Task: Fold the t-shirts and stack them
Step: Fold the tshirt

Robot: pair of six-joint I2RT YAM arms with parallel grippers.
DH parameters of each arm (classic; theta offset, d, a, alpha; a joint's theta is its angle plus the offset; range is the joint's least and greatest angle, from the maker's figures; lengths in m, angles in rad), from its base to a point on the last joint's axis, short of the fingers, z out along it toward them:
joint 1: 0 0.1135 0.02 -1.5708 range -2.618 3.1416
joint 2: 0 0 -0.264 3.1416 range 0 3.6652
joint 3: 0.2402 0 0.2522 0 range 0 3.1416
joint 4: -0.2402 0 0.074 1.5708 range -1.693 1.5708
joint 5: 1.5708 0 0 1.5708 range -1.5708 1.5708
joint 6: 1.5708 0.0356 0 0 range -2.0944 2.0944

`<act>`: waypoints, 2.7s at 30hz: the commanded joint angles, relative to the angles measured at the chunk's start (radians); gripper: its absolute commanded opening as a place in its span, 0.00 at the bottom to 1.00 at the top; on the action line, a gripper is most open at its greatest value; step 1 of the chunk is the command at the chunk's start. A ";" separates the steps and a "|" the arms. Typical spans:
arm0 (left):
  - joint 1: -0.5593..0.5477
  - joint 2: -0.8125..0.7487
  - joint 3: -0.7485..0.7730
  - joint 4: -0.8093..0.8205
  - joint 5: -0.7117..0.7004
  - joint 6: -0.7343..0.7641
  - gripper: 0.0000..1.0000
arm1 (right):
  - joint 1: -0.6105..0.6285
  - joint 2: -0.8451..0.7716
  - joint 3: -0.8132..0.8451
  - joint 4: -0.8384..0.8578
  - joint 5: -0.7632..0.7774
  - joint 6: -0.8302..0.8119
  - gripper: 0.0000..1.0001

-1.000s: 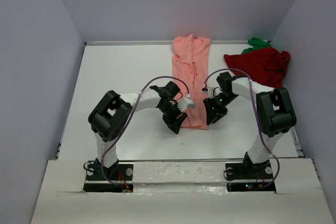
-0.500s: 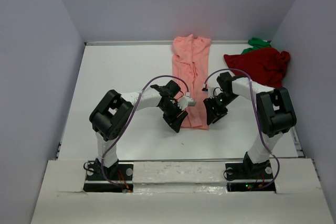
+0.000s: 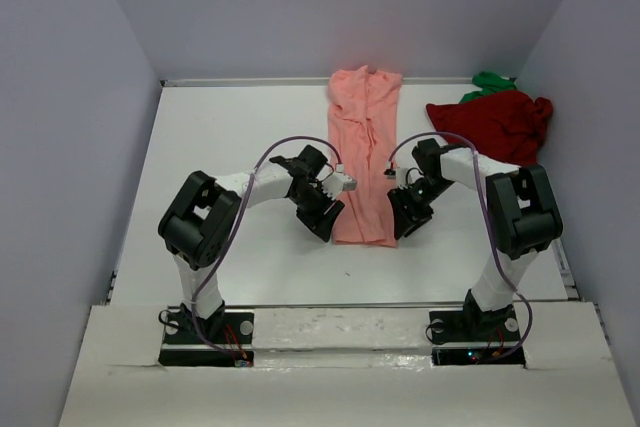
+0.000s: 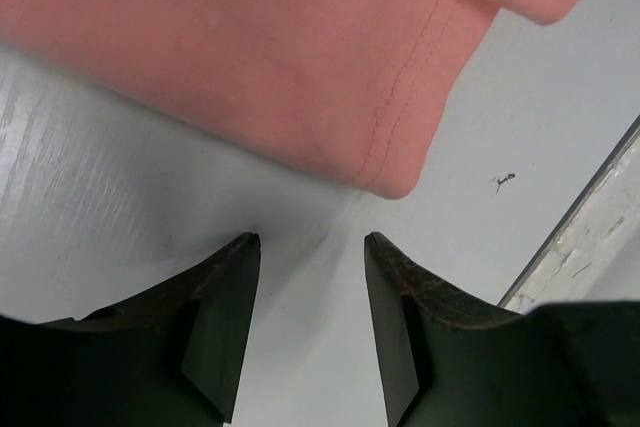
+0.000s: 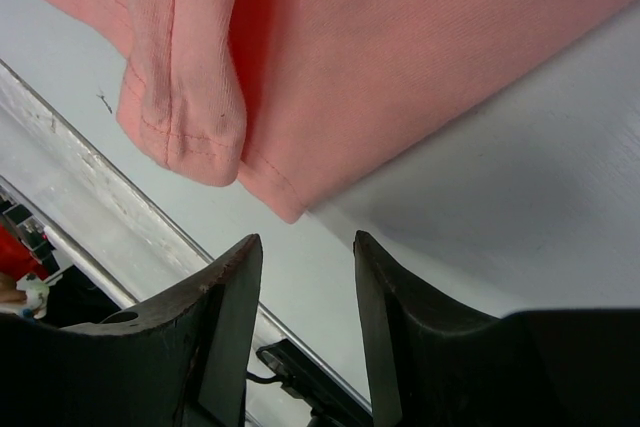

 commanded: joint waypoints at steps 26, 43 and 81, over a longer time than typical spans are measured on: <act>-0.030 0.083 0.100 -0.054 0.111 0.042 0.58 | -0.008 0.032 0.012 -0.002 -0.039 -0.008 0.44; -0.060 0.109 0.115 -0.061 0.089 0.043 0.00 | -0.008 0.038 0.015 -0.009 -0.047 -0.011 0.42; -0.077 0.040 0.100 -0.056 0.049 0.048 0.00 | -0.008 0.165 0.055 -0.023 -0.083 -0.008 0.40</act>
